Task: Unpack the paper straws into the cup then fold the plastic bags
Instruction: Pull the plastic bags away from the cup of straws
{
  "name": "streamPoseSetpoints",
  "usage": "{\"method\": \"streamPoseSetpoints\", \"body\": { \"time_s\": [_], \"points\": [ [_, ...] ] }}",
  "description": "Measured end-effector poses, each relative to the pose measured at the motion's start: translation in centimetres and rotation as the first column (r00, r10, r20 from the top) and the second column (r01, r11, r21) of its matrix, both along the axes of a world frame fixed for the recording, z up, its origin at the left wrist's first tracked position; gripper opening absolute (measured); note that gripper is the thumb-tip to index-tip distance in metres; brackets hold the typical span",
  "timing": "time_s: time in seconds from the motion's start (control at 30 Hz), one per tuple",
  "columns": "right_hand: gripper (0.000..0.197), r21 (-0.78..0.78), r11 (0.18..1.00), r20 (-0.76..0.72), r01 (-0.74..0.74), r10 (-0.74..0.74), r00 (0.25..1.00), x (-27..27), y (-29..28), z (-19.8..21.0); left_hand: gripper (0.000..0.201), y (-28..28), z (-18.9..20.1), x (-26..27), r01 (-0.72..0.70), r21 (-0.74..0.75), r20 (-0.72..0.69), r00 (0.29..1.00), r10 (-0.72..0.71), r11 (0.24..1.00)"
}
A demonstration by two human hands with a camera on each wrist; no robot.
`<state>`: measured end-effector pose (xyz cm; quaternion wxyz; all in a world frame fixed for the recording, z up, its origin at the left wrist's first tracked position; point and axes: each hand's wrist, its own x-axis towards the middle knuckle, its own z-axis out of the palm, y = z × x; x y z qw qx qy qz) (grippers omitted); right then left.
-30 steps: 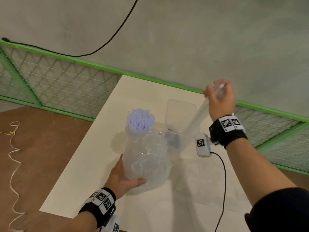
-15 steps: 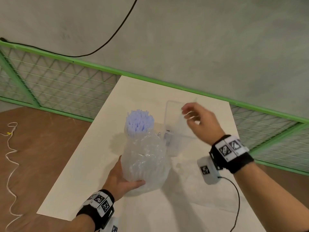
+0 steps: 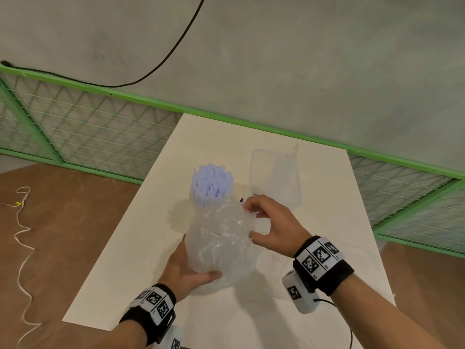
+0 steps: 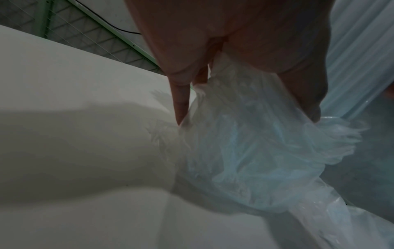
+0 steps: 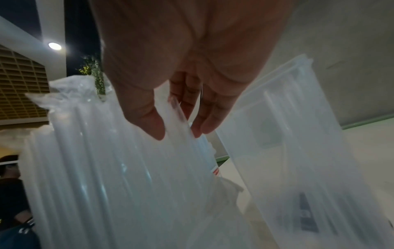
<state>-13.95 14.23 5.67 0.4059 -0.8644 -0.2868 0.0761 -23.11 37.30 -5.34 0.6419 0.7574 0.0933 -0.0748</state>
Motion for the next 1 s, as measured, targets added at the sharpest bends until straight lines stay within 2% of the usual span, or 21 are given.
{"method": "streamPoseSetpoints", "body": {
  "time_s": [0.2, 0.4, 0.57, 0.7, 0.77, 0.87, 1.0],
  "points": [
    [0.031, 0.061, 0.997, 0.027, 0.048, -0.050, 0.998, -0.4, 0.7, -1.0, 0.088, 0.2, -0.3, 0.1, 0.020, 0.020, -0.001, 1.000, -0.020, 1.000],
    [0.037, 0.096, 0.991, 0.091, 0.093, -0.101, 0.991, -1.1, 0.9, -2.5, 0.092, 0.4, -0.3, 0.2, 0.036, 0.051, 0.012, 0.999, -0.037, 0.998],
    [0.023, 0.107, 0.988, 0.196, 0.114, -0.133, 0.972, -1.2, 1.3, -3.1, 0.093, 0.3, -0.3, 0.2, 0.027, 0.067, 0.017, 0.999, -0.028, 0.997],
    [0.045, 0.136, 0.984, 0.109, 0.118, -0.133, 0.985, -1.4, 1.7, -3.1, 0.091, 0.2, -0.3, 0.1, 0.019, 0.058, 0.018, 1.000, -0.021, 0.998],
    [0.049, 0.111, 0.986, 0.127, 0.122, -0.136, 0.983, -1.4, 1.7, -3.1, 0.089, 0.1, -0.2, 0.1, 0.015, 0.053, 0.020, 1.000, -0.016, 0.998],
    [0.039, 0.094, 0.988, 0.212, 0.119, -0.136, 0.968, -1.2, 1.7, -3.1, 0.089, 0.1, -0.2, 0.1, 0.007, 0.041, 0.014, 1.000, -0.008, 0.999],
    [0.023, 0.108, 0.987, 0.231, 0.122, -0.144, 0.962, -1.1, 1.6, -3.2, 0.091, 0.2, -0.3, 0.0, 0.006, 0.041, 0.018, 1.000, -0.006, 0.999]
  ]
}}
